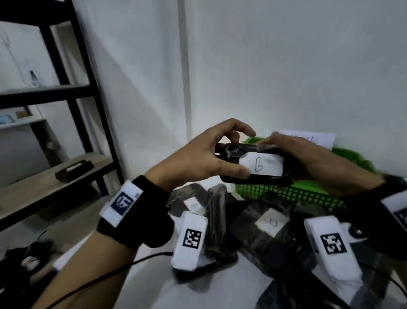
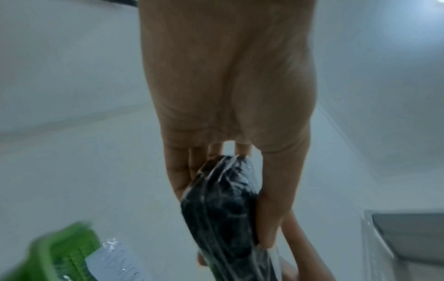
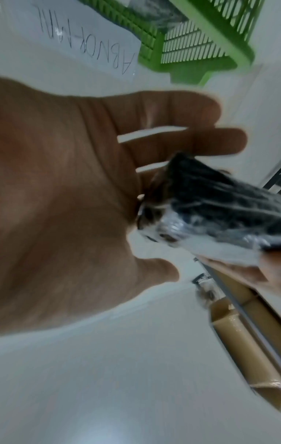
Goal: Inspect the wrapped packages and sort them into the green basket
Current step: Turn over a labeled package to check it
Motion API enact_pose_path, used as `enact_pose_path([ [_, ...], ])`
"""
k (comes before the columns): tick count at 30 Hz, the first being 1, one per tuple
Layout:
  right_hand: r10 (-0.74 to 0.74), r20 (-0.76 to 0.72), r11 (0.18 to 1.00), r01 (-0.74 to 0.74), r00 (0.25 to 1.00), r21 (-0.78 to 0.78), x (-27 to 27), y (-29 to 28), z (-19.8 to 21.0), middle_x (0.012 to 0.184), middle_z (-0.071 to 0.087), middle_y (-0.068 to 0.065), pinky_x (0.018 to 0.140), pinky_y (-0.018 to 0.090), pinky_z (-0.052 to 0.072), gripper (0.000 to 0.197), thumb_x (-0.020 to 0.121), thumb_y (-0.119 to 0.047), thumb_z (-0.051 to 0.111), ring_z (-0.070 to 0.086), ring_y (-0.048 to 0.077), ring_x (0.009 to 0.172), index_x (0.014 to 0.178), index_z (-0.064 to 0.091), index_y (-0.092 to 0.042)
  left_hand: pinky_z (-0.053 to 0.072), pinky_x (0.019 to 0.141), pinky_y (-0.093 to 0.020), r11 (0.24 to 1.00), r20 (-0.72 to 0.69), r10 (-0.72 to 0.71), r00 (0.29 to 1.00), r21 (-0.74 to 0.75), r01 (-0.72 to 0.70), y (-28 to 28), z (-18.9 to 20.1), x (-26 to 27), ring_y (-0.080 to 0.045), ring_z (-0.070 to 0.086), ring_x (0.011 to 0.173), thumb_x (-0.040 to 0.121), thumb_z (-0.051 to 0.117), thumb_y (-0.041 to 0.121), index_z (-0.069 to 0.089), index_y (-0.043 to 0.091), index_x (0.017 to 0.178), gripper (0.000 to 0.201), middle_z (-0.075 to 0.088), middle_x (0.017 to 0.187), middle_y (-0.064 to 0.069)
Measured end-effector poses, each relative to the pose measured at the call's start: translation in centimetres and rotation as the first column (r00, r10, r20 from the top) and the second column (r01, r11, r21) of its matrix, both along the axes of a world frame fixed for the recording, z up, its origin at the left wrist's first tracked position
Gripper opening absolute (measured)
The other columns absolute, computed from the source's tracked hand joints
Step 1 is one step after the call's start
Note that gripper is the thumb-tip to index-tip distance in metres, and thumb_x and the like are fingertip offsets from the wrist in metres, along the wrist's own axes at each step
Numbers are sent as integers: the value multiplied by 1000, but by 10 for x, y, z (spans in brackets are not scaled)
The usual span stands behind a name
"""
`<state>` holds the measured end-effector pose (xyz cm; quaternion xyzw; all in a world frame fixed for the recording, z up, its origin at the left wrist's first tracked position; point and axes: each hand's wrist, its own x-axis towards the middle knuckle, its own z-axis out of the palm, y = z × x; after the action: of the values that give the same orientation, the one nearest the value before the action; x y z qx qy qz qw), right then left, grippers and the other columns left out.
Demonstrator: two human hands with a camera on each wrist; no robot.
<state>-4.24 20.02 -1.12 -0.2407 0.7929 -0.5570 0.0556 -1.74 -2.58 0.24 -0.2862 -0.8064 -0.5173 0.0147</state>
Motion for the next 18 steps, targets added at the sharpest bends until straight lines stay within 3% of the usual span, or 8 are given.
enact_pose_path([
  [3,-188,-134,943,141,973,-301,-6,19,0,90,73,-4,54,36,59,47,66,-44,73,69,16,81,104,67,-18,54,79,-26,984,-6,-54,999,167,54,33,1,-32,-8,62,85,75,80,-5,50,22,137,74,55,114,-2],
  [5,-314,-140,857,217,939,-466,-14,33,0,87,71,-2,54,34,59,46,64,-40,77,70,16,80,102,66,-17,55,86,-28,950,22,-85,996,302,75,56,0,-53,-11,67,97,77,77,-6,47,19,142,75,63,121,-4],
  [7,-380,-103,796,268,919,-544,-22,47,-5,93,72,4,62,37,60,49,63,-41,82,71,24,86,102,67,-16,54,88,-28,913,47,-131,990,396,101,77,-4,-72,-14,68,101,81,72,-7,48,13,142,69,67,117,-6],
  [9,-408,-88,778,296,909,-554,-27,60,-12,100,74,10,79,47,60,48,64,-35,90,71,32,96,102,69,-16,55,91,-34,885,63,-182,981,445,136,94,-12,-88,-16,67,104,84,70,-4,50,17,141,64,67,115,-4],
  [11,-431,-79,775,325,899,-541,-30,66,-16,101,74,10,91,52,56,38,71,-25,87,71,29,97,104,70,-14,56,93,-43,869,92,-208,974,475,141,103,-20,-95,-17,66,104,86,70,3,52,23,139,60,67,111,-1],
  [15,-453,-86,792,356,887,-496,-28,73,-21,104,77,10,92,51,58,44,74,-23,78,74,28,98,113,68,-8,57,94,-49,868,129,-159,979,491,76,114,-34,-97,-25,70,107,80,79,15,58,25,131,56,72,107,-2],
  [18,-446,-72,805,365,892,-467,-26,72,-23,104,78,10,89,48,59,37,77,-17,78,74,29,99,113,69,-9,58,90,-49,868,127,-134,983,493,54,113,-35,-90,-27,72,103,78,78,16,61,14,124,50,72,107,-7],
])
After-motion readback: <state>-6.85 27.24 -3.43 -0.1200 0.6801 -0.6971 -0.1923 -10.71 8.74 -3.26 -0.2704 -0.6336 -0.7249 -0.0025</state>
